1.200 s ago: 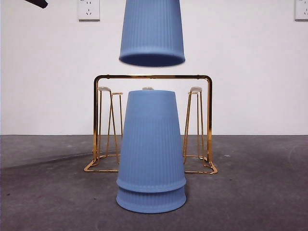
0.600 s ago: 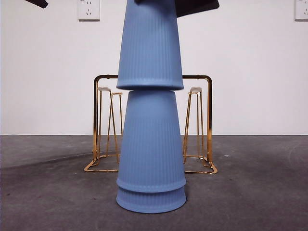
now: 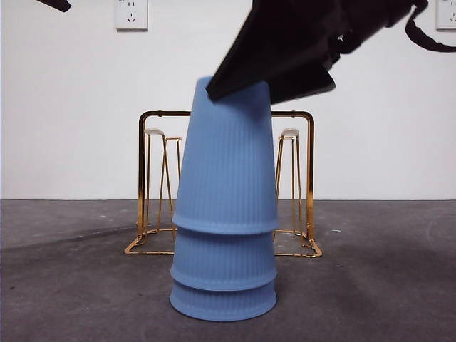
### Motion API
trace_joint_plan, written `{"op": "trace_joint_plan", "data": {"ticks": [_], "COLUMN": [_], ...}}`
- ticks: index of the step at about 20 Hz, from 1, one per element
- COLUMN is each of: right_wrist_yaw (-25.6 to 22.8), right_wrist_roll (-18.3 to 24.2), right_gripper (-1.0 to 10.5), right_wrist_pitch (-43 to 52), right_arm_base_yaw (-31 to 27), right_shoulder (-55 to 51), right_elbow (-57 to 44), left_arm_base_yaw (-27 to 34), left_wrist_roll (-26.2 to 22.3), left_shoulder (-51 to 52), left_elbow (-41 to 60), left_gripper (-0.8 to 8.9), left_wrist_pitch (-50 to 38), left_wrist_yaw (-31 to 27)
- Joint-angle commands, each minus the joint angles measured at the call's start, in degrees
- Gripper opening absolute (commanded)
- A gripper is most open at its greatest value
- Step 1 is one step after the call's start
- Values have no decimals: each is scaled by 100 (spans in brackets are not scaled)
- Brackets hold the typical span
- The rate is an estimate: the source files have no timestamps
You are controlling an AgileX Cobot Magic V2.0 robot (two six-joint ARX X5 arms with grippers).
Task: The left arm pick up the left cup on cup holder and place it on desk, then the right arm insert the right cup into the first cup, and then the left arm insert the mid cup into the first cup
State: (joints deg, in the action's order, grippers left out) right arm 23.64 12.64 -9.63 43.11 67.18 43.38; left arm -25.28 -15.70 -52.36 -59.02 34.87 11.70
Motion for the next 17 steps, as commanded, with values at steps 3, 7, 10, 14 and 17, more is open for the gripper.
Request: {"op": "trace_joint_plan", "data": {"ticks": [3, 7, 10, 14, 17], "right_wrist_yaw": [9, -33, -72, -94, -96], "right_wrist_roll": [2, 2, 4, 2, 2], "right_gripper": [268, 268, 268, 268, 268], "right_wrist_pitch": [101, 114, 131, 144, 146], "right_arm_base_yaw": [63, 63, 63, 63, 63], "right_shoulder": [63, 133, 175, 177, 247], "right_elbow": [17, 17, 17, 17, 17], "left_arm_base_yaw": [-17, -17, -17, -17, -17], "left_wrist_roll": [-59, -59, -59, -59, -59], "left_shoulder": [-39, -39, -39, -39, -39], "left_elbow": [-92, -92, -92, -92, -92], "left_gripper": [437, 437, 437, 437, 437], "left_wrist_pitch": [-59, -57, -57, -57, -57], "left_wrist_yaw": [-13, -13, -13, -13, -13]}}
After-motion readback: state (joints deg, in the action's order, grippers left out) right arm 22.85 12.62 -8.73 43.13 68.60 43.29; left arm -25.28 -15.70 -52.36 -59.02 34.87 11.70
